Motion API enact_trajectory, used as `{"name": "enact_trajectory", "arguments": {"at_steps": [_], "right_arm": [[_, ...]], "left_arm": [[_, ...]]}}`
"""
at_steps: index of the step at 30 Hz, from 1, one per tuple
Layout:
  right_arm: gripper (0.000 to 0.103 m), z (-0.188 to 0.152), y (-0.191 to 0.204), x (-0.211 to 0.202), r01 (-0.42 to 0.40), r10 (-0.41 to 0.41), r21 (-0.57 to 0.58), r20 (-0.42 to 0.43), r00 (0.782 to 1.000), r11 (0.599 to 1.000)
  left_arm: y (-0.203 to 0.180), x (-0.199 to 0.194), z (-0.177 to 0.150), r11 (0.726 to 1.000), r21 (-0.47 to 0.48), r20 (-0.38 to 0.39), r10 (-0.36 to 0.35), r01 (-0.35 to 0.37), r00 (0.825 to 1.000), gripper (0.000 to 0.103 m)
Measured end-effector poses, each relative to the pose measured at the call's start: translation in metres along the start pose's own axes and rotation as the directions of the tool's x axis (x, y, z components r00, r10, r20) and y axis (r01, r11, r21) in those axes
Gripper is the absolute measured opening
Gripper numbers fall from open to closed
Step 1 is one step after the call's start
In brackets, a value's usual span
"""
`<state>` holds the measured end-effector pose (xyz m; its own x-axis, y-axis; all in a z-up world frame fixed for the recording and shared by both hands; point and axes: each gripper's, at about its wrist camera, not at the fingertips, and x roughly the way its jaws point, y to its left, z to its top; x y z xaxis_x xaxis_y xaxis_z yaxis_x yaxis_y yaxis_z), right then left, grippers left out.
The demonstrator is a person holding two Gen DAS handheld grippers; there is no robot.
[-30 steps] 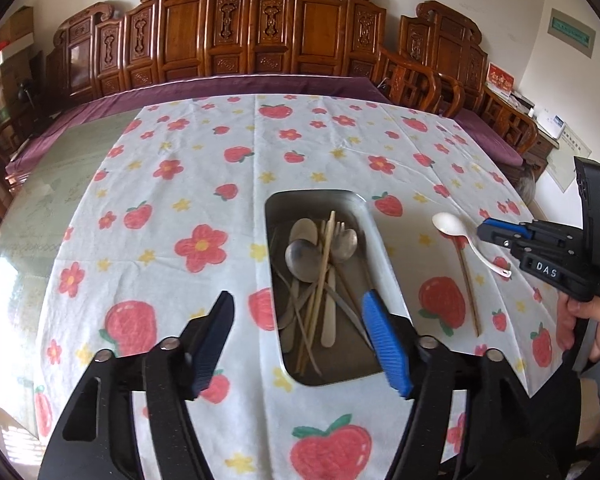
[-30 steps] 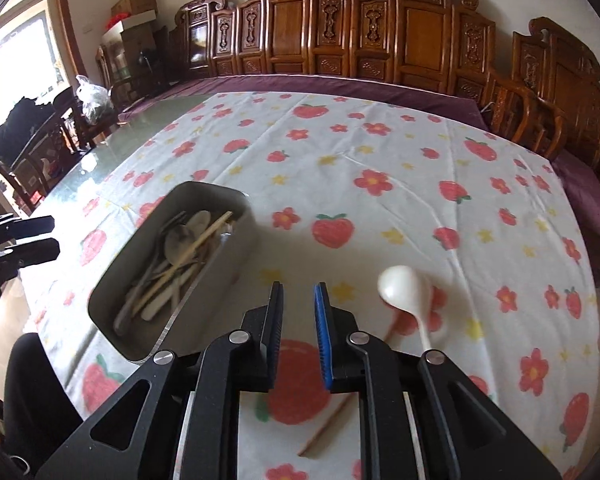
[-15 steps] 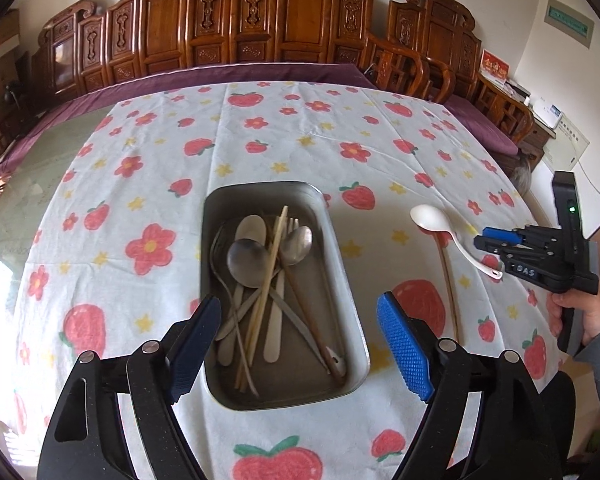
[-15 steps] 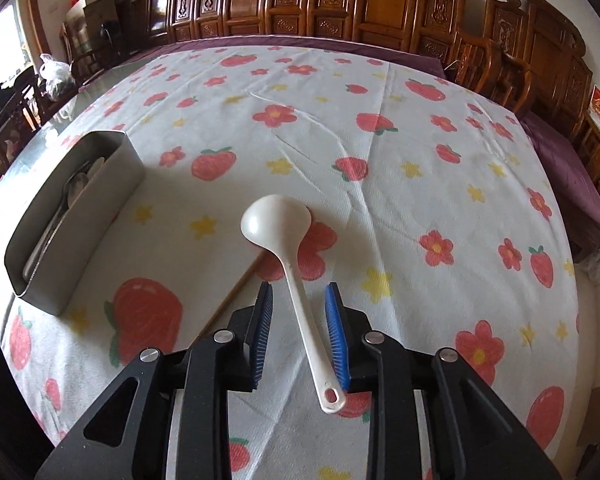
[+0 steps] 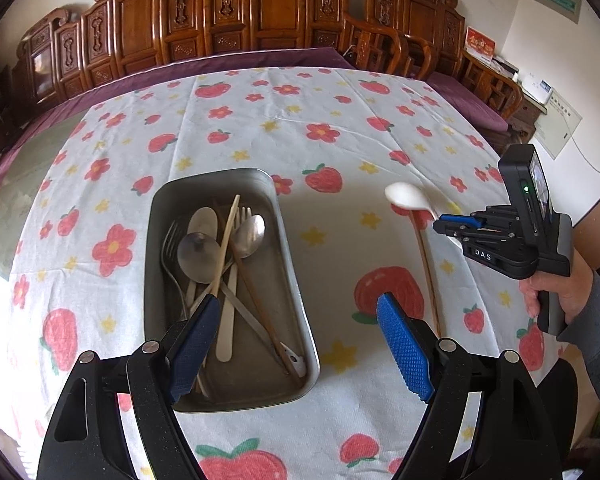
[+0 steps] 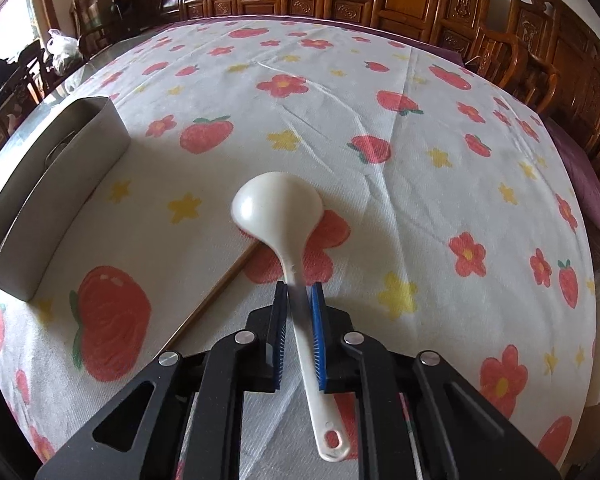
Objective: Organize utensils
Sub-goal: 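Grasp the white plastic ladle-spoon by its handle with the right tool and lift it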
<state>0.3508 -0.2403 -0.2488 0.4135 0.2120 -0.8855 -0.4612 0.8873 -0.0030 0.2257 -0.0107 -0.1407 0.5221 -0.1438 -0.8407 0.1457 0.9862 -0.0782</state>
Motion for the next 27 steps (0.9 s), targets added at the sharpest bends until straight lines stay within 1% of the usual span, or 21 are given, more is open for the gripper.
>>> {"name": "enact_trajectory", "arguments": {"at_steps": [2,4,6,10,12,16,22,27], "right_arm": [[0.01,-0.003,-0.003,-0.003,-0.024,0.024,0.024,0.0,1.0,0.999],[0.01,-0.007,-0.01,-0.009,-0.046,0.045,0.07,0.014,0.999,0.997],[0.01,-0.011,-0.015,-0.02,-0.053,0.05,0.093,0.04,0.998,0.994],[0.01,-0.02,-0.023,-0.045,-0.049,0.039,0.122,0.085,0.996,0.991],[0.01,-0.025,-0.027,-0.055,-0.039,0.027,0.132,0.095,0.995,0.991],[0.01,-0.04,-0.032,-0.07,-0.01,-0.004,0.134,0.099,0.995,0.991],[0.01,-0.062,-0.04,-0.083,-0.005,-0.013,0.166,0.104,0.995,0.986],[0.011,-0.077,-0.044,-0.088,-0.004,-0.016,0.196,0.105,0.994,0.981]], "left_arm": [[-0.004,0.002,0.0,1.0,0.004,-0.004,-0.004,0.005,1.0,0.077],[-0.009,0.003,0.001,1.0,0.011,-0.005,-0.008,0.008,1.0,0.077],[-0.015,0.006,0.002,1.0,0.019,-0.007,-0.016,0.016,1.0,0.077],[-0.028,0.012,0.004,0.999,0.04,-0.014,-0.029,0.03,0.999,0.077],[-0.036,0.018,0.005,0.998,0.05,-0.02,-0.037,0.038,0.999,0.077],[-0.051,0.032,0.007,0.996,0.066,-0.035,-0.053,0.055,0.998,0.077],[-0.074,0.057,0.008,0.993,0.092,-0.072,-0.064,0.07,0.995,0.077],[-0.086,0.077,0.008,0.991,0.115,-0.106,-0.057,0.069,0.993,0.077]]}}
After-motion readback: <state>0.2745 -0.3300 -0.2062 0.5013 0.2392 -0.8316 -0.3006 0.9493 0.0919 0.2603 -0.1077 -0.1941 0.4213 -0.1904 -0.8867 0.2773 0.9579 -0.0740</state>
